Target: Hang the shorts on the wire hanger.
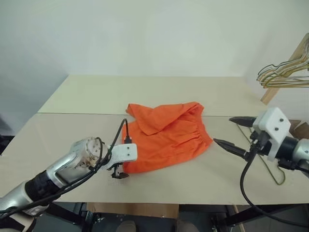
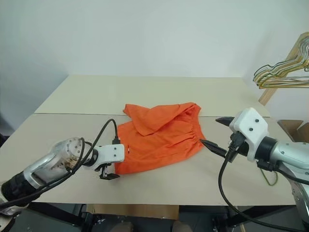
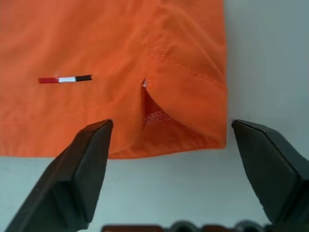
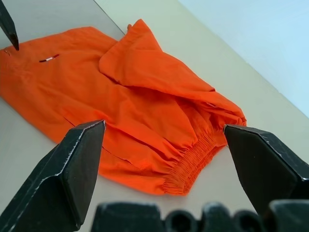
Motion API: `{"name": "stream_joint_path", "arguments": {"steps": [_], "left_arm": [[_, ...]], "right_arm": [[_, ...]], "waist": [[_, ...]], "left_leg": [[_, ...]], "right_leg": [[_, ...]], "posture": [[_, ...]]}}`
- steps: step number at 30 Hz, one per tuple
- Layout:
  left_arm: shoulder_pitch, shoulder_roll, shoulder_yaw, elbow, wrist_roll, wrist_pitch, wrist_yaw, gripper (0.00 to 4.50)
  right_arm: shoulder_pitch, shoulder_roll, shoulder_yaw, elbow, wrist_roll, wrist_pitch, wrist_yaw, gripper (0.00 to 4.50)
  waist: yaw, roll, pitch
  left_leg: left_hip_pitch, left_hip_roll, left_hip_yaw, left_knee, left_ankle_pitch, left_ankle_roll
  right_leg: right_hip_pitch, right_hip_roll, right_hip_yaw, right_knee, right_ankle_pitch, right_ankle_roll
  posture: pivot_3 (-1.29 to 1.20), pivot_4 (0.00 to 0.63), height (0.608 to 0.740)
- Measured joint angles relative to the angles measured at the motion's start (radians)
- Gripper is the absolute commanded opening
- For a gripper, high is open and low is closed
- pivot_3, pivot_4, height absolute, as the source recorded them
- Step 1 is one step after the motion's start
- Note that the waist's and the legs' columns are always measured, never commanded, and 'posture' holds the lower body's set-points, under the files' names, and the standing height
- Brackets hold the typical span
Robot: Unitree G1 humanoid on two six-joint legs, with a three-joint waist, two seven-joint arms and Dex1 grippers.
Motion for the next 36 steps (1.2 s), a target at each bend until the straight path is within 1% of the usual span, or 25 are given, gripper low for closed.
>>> {"name": "stream_joint_path", "arguments": {"steps": [4, 9, 11, 15, 19, 20, 24, 27, 31, 36], "left_arm": [[-0.005, -0.007, -0.021, 0.029, 0.04, -0.053, -0.027, 2.15], [-0.017, -0.061, -0.019, 0.09, 0.057, -0.067, -0.029, 0.53], [-0.022, -0.078, -0.019, 0.107, 0.066, -0.068, -0.03, 0.16], [-0.017, -0.078, -0.007, 0.119, 0.073, -0.097, -0.044, 0.16], [0.039, -0.012, 0.078, 0.134, 0.025, -0.249, -0.094, 0.16], [0.04, -0.003, 0.097, 0.137, 0.017, -0.269, -0.101, 0.16], [0.029, 0.003, 0.178, 0.17, 0.005, -0.309, -0.106, 0.16], [0.016, -0.001, 0.218, 0.184, -0.008, -0.309, -0.114, 0.16], [0.015, 0.0, 0.261, 0.177, -0.03, -0.31, -0.136, 0.16], [0.018, 0.001, 0.296, 0.157, -0.063, -0.3, -0.156, 0.16]], "right_arm": [[0.0, -0.002, -0.009, -0.008, 0.018, 0.011, 0.0, 4.5], [0.0, -0.004, -0.009, -0.01, 0.027, 0.017, 0.0, 4.5], [0.0, -0.004, -0.009, -0.015, 0.028, 0.017, -0.001, 4.5], [-0.001, -0.004, -0.006, -0.018, 0.027, 0.017, -0.001, 4.5], [-0.004, -0.033, 0.061, -0.01, -0.03, -0.016, 0.006, 4.5], [-0.004, -0.049, 0.09, 0.0, -0.066, -0.047, 0.015, 4.5], [0.0, -0.131, 0.284, 0.078, -0.274, -0.262, 0.082, 4.5], [-0.028, -0.152, 0.412, 0.166, -0.431, -0.422, 0.096, 4.5], [-0.139, -0.092, 0.555, 0.31, -0.62, -0.555, 0.059, 4.5], [-0.248, -0.007, 0.68, 0.52, -0.825, -0.689, -0.01, 4.5]], "waist": [[-0.006, 0.0, 0.0], [-0.004, 0.001, -0.003], [-0.006, 0.001, -0.003], [-0.006, 0.001, -0.003], [-0.013, 0.001, -0.003], [-0.011, 0.001, -0.003], [-0.005, 0.001, -0.003], [-0.005, 0.001, -0.003], [-0.011, 0.001, -0.003], [-0.007, 0.001, -0.003]], "left_leg": [[0.001, 0.0, 0.0, 0.0, 0.0, 0.0], [0.001, 0.0, 0.0, 0.001, 0.0, 0.0], [0.001, 0.0, 0.0, 0.001, 0.0, 0.0], [0.001, 0.0, 0.0, 0.001, 0.0, 0.0], [0.001, 0.001, 0.0, 0.001, 0.0, 0.0], [0.001, 0.0, 0.0, 0.001, 0.0, 0.0], [0.001, 0.0, 0.001, 0.001, 0.0, 0.0], [0.0, 0.0, 0.001, 0.001, 0.0, 0.0], [0.001, 0.0, 0.001, 0.001, 0.0, 0.0], [0.0, 0.0, 0.001, 0.002, 0.0, 0.0]], "right_leg": [[0.0, 0.0, 0.0, 0.001, 0.0, 0.0], [0.001, 0.0, 0.0, 0.002, 0.0, 0.0], [0.001, 0.0, 0.0, 0.002, 0.0, 0.0], [0.001, 0.0, 0.0, 0.002, 0.0, 0.0], [0.0, 0.0, 0.0, 0.002, 0.0, 0.0], [0.0, 0.0, 0.0, 0.002, 0.0, 0.0], [0.0, 0.0, 0.0, 0.002, 0.0, 0.0], [-0.001, 0.0, 0.0, 0.001, 0.0, 0.0], [-0.001, 0.0, 0.0, 0.002, 0.0, 0.0], [-0.001, 0.0, 0.0, 0.002, 0.0, 0.0]], "posture": [[-0.05, 0.0, 0.74], [-0.05, 0.0, 0.74], [-0.04, 0.0, 0.74], [-0.04, 0.0, 0.74], [-0.02, 0.0, 0.74], [-0.02, 0.0, 0.74], [0.0, 0.0, 0.74], [0.01, 0.0, 0.74], [0.01, 0.0, 0.74], [0.03, 0.0, 0.74]]}}
